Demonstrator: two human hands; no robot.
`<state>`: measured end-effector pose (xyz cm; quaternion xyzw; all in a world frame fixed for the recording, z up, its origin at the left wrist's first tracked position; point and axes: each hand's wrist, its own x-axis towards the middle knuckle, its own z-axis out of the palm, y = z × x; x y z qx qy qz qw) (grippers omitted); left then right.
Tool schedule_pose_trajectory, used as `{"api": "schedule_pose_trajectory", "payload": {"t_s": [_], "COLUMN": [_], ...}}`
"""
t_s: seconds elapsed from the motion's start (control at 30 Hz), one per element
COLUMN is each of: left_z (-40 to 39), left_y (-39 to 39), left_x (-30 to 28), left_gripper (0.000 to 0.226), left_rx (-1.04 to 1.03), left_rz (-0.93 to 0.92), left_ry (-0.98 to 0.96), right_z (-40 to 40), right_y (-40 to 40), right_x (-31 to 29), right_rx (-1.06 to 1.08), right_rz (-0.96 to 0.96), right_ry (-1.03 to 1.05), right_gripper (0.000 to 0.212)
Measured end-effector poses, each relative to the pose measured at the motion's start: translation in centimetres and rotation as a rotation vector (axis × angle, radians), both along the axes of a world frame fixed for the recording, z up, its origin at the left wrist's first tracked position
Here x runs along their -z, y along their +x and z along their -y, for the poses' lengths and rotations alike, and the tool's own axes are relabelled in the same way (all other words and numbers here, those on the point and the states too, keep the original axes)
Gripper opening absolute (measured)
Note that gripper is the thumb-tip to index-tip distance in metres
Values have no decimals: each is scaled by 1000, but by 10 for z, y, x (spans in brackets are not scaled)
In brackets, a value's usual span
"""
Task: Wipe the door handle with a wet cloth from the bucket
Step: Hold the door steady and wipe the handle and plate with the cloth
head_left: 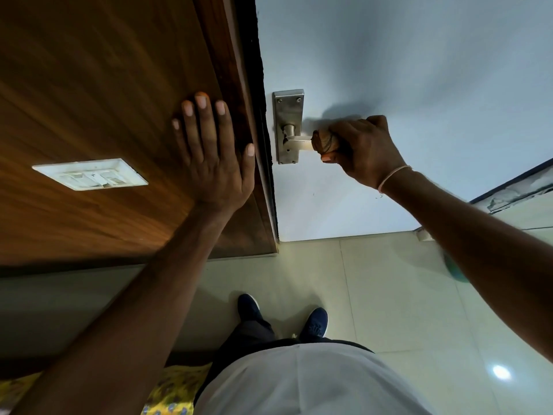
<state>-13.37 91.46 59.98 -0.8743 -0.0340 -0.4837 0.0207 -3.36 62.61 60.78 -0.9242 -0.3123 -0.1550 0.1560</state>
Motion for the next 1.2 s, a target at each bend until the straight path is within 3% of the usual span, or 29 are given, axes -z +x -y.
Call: {"api": "schedule_pose_trajectory", "payload": {"t_s": [0.13, 0.23, 0.33, 0.4, 0.47, 0.67, 0.83, 1.03, 1.13, 1.2], "left_z": [1, 1, 0, 1, 3, -1, -6, -3, -1, 0], "left_y": [0, 0, -1, 0, 0, -1, 1, 4, 5, 5], "left_x": [0, -1, -1, 0, 0, -1, 2, 4, 3, 3], "left_gripper": [78, 78, 78, 78, 79, 77, 78, 77, 75, 74], "left_rx": [-5, 3, -7, -6, -15, 3, 7, 6, 8, 3], "left_rz": [2, 6, 0, 0, -1, -4, -17, 3, 15, 17], "left_ry": [4, -1, 6, 3, 1, 6, 36, 36, 19, 15], "right_z": [12, 11, 11, 7, -6, -44, -85, -124, -101, -76], "right_y": [-10, -24, -53, -72, -84, -89, -85, -99, -100, -98], "right_x": [-6, -4, 6, 20, 25, 3, -2, -5, -9, -12], "right_rx": [23, 231, 438, 484, 491, 602, 598, 410, 449, 531], "right_rz": [-194, -397, -492, -457, -423, -248, -152, -88, -138, -157], "right_ry": [182, 308, 588, 723, 795, 1105, 998, 692, 761, 876], "right_gripper": [31, 24, 16, 12, 22, 28, 11, 14, 31, 30]}}
